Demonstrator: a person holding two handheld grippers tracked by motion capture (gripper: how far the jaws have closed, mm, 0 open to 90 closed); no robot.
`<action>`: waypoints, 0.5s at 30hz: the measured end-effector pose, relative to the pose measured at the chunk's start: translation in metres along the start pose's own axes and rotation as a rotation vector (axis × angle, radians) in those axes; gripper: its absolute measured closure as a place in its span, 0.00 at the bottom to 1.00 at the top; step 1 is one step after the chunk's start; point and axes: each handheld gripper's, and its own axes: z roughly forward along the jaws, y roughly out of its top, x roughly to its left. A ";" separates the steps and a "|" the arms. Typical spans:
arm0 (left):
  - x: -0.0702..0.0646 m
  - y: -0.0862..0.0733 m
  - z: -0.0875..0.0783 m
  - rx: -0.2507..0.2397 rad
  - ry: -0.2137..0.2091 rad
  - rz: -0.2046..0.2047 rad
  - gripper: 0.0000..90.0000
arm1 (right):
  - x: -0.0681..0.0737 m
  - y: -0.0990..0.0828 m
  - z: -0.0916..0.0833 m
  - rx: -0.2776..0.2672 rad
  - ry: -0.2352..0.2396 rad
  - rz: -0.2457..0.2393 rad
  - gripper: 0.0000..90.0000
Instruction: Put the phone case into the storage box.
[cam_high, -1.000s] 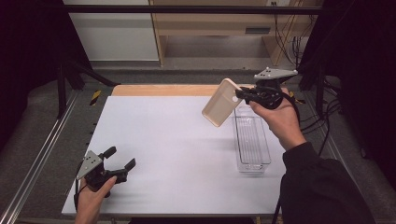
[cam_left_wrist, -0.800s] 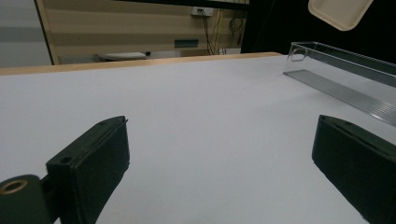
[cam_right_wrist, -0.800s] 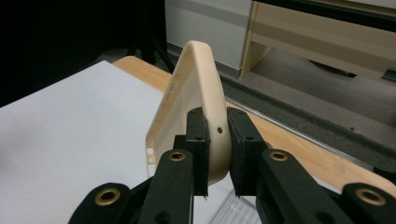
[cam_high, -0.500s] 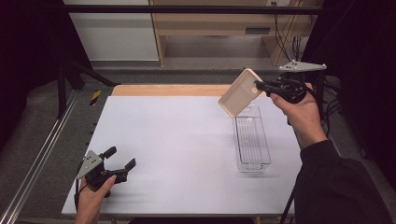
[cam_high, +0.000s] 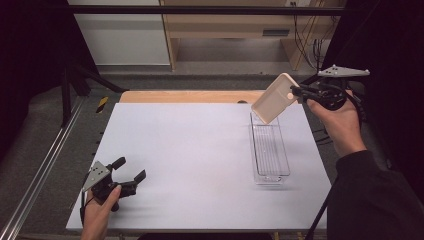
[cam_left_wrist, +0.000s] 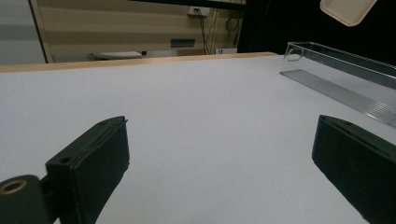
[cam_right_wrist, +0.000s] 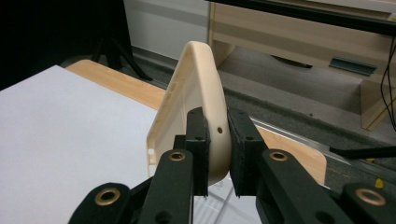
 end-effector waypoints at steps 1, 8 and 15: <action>0.000 0.000 0.000 0.003 0.000 0.001 0.04 | -0.002 -0.001 -0.001 0.002 -0.003 0.000 0.89; 0.000 -0.001 0.000 0.001 0.002 0.006 0.04 | -0.012 -0.010 -0.002 0.030 -0.024 -0.006 0.89; 0.000 -0.001 0.000 0.006 0.008 0.007 0.04 | -0.014 -0.020 0.002 0.066 -0.027 -0.018 0.89</action>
